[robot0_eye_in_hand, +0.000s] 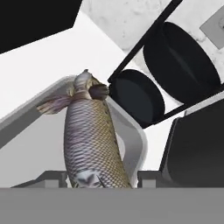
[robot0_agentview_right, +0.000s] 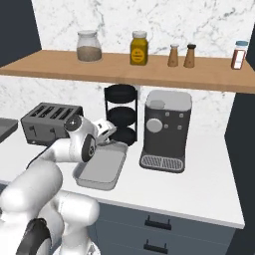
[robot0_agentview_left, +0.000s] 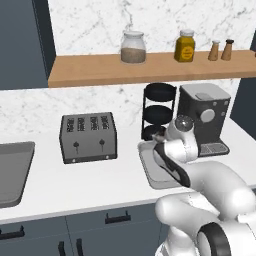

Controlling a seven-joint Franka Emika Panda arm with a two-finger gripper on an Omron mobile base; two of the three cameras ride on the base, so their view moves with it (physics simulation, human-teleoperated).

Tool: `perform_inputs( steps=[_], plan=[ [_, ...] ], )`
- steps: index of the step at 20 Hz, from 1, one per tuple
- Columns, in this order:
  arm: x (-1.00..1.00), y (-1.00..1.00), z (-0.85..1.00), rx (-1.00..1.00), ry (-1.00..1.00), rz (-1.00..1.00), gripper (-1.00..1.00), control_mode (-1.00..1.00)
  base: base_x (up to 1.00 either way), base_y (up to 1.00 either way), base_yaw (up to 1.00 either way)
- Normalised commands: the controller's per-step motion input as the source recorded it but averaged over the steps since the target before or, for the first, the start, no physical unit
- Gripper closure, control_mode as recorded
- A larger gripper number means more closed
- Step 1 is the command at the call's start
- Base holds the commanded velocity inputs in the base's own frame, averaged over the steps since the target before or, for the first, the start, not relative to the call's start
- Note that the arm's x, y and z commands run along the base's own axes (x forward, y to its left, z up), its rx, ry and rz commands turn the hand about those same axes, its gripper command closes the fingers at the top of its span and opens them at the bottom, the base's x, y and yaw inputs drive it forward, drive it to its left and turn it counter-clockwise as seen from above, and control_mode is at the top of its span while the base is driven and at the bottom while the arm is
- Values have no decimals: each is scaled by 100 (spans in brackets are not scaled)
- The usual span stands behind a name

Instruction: Place one mushroom and one fish in each tupperware on the nearby counter, to pack two identical lunches.

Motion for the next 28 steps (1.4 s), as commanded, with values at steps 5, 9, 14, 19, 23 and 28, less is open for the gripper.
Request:
perform_inputs(
  steps=[5,9,14,19,23,28],
  plan=[
    [94,0,-92,2,29,-6,100,-100,0,0,0],
    [44,-27,-77,11,6,-1,100,-100,0,0,0],
    [3,-3,-67,8,2,0,-100,-100,0,0,0],
    [0,16,20,-2,11,-5,-100,-100,0,0,0],
    [-3,24,97,-5,18,-15,-100,-100,0,0,0],
    [-60,-2,100,-4,22,-12,-100,-100,0,0,0]
  ],
)
